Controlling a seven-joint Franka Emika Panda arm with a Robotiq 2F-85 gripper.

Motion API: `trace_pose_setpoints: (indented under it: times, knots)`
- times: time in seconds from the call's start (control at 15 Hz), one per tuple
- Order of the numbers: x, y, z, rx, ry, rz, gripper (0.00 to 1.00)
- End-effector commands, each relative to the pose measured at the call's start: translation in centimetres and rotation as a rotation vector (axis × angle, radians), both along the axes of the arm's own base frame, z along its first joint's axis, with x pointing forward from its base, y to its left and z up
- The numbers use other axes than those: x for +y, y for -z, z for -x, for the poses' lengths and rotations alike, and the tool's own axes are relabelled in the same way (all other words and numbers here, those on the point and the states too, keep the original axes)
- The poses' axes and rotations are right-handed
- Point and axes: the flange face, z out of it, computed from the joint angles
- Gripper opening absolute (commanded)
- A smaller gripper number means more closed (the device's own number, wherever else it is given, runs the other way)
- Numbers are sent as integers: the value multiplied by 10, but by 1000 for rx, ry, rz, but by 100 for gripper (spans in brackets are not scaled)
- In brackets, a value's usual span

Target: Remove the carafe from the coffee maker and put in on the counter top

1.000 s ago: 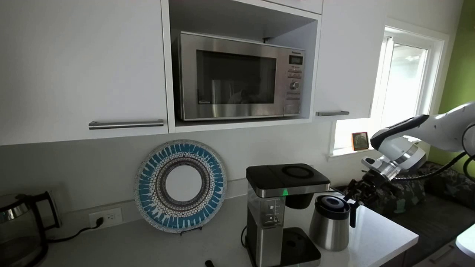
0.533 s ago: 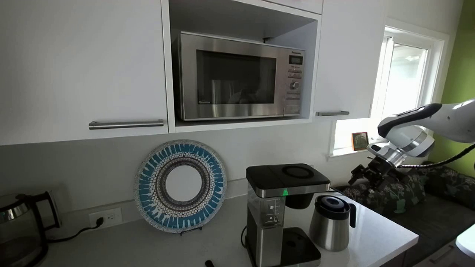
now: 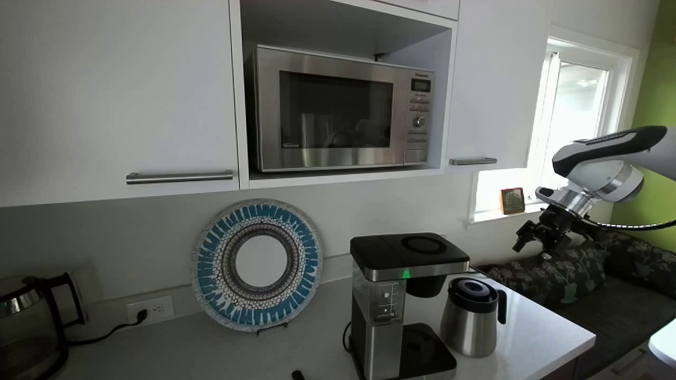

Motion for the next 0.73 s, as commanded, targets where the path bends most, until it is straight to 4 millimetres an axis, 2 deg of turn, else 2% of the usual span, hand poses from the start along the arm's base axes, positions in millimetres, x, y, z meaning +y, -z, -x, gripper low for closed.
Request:
trace_pose_setpoints:
  times: [0.0,0.4,0.47,0.67]
  knots:
    - [10,-7,23,81,6,0,100]
    - [11,-17,51,125,-81,5,100]
    - [6,-16,37,113,-41,3,100]
    - [6,-18,38,110,-43,2,100]
